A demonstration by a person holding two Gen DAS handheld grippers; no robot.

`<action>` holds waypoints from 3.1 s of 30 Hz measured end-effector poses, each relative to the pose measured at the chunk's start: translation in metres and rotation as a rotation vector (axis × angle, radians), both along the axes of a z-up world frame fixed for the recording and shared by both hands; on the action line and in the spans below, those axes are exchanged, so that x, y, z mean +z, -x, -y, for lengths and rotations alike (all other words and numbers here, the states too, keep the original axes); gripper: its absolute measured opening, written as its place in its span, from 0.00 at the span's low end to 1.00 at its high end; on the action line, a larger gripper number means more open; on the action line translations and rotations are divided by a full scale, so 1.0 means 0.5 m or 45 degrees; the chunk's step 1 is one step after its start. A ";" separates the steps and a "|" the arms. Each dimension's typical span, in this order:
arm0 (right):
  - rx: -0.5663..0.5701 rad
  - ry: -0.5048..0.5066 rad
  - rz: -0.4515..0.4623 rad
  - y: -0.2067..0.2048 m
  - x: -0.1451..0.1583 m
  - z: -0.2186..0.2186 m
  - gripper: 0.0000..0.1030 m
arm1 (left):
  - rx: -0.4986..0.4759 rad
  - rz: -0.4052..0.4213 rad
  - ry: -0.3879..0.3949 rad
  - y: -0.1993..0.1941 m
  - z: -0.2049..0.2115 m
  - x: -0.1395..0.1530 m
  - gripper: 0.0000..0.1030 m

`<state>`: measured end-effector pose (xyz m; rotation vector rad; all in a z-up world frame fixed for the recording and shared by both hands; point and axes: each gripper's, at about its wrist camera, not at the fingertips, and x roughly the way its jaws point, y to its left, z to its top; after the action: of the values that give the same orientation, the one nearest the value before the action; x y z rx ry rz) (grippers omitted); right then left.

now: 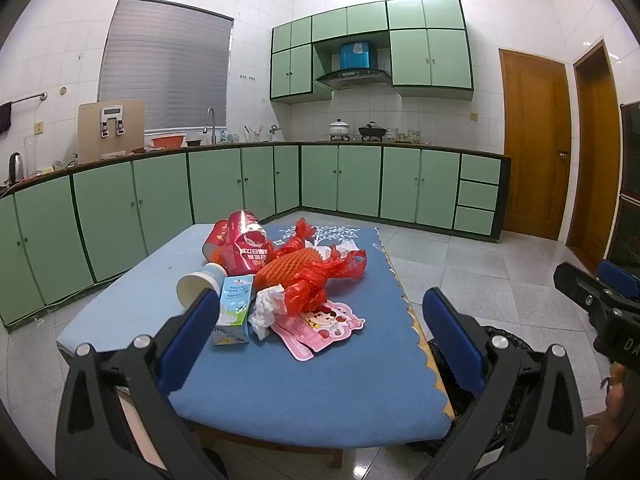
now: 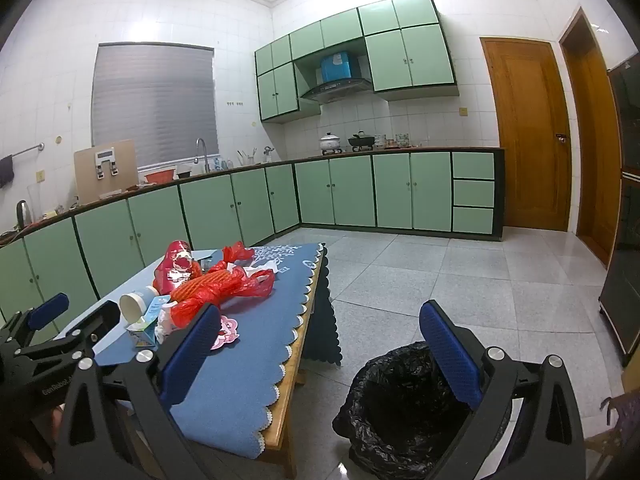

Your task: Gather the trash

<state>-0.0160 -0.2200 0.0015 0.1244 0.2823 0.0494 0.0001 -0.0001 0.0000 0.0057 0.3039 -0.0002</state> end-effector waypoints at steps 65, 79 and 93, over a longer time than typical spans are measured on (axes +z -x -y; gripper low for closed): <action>0.208 0.002 -0.352 -0.314 -0.027 -0.242 0.86 | 0.372 -0.243 -0.096 -0.251 -0.348 -0.009 0.96; 0.307 -0.074 -0.637 -0.507 -0.104 -0.373 0.62 | 0.291 -0.316 -0.038 -0.295 -0.403 -0.057 0.96; 0.368 -0.024 -0.697 -0.532 -0.124 -0.387 0.28 | 0.244 -0.444 -0.053 -0.386 -0.402 -0.126 0.96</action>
<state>0.2501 -0.0264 -0.0606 0.1139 0.8461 0.3074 0.1929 0.2012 -0.0632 0.0182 0.6524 0.1972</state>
